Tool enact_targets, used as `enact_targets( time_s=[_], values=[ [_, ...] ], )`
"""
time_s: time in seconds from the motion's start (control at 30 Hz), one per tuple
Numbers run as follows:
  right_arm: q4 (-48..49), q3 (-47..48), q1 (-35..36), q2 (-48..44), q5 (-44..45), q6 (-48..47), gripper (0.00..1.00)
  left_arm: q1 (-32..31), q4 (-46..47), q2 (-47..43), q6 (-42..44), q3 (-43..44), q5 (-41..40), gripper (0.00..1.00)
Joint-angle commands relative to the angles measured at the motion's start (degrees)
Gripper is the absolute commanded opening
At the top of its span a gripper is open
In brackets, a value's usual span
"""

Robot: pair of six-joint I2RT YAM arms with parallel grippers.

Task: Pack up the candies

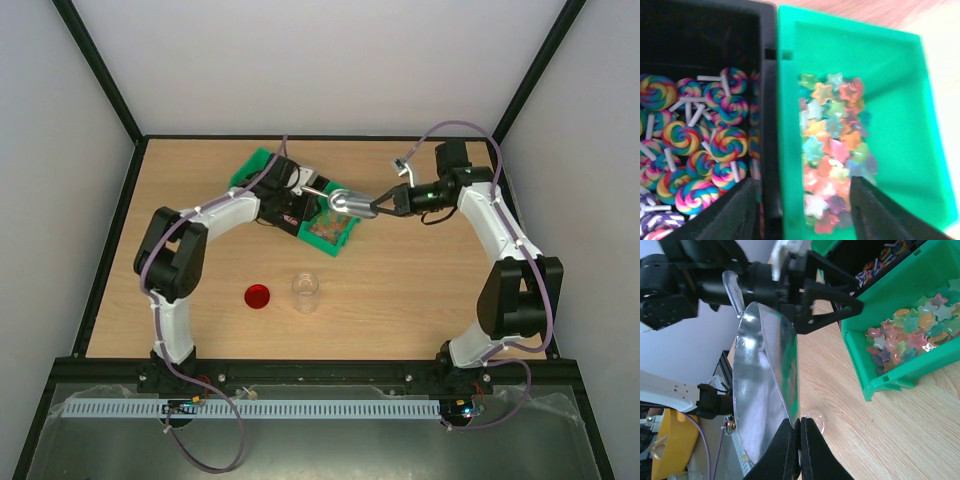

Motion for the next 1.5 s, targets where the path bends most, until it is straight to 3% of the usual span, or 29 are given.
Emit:
enact_targets(
  time_s=[0.0, 0.03, 0.17, 0.33, 0.47, 0.6, 0.7, 0.83, 1.03, 1.33, 1.47],
  values=[
    [-2.78, -1.38, -0.25, -1.70, -2.02, -0.91, 0.01, 3.15, 1.71, -8.41, 0.04, -0.77, 8.60, 0.67],
    [-2.70, -1.41, -0.25, -1.73, -2.18, -0.94, 0.01, 4.19, 1.29, -9.86, 1.01, -0.77, 9.39, 0.76],
    [-2.51, -0.72, -0.21, -1.14, -4.00, -0.71, 0.01, 9.91, -1.60, -15.99, 7.75, -0.94, 12.97, 0.95],
    [-3.71, 1.29, 0.48, 0.77, -5.64, -1.28, 0.01, 20.38, -8.43, -25.53, 20.02, -1.04, 28.85, 1.00],
    [-7.18, 4.16, 3.22, 3.17, -6.47, -4.30, 0.01, 20.33, -23.11, -32.50, 40.53, 0.36, 29.46, 0.99],
    [-10.60, 7.26, 7.43, 5.42, -6.51, -7.60, 0.01, 17.75, -33.41, -38.11, 55.68, -0.82, 28.85, 0.99],
    [-13.40, 9.90, 9.75, 7.36, -7.56, -9.49, 0.01, 14.25, -35.83, -42.13, 61.24, -3.78, 27.15, 0.94],
    [-16.31, 12.06, 12.01, 8.88, -8.39, -11.78, 0.01, 5.87, -33.47, -45.47, 60.20, -7.26, 19.37, 0.84],
    [-18.91, 12.04, 14.24, 8.62, -9.29, -15.44, 0.01, 1.08, -33.36, -45.39, 59.81, -7.85, 16.32, 0.73],
    [-25.63, 13.43, 14.97, 8.30, -11.07, -23.65, 0.01, -0.12, -29.09, -45.22, 58.17, -9.92, 13.00, 0.55],
    [-26.53, 13.24, 14.96, 8.60, -11.02, -24.64, 0.01, -0.12, -29.77, -45.14, 58.76, -10.01, 13.09, 0.42]
  ],
)
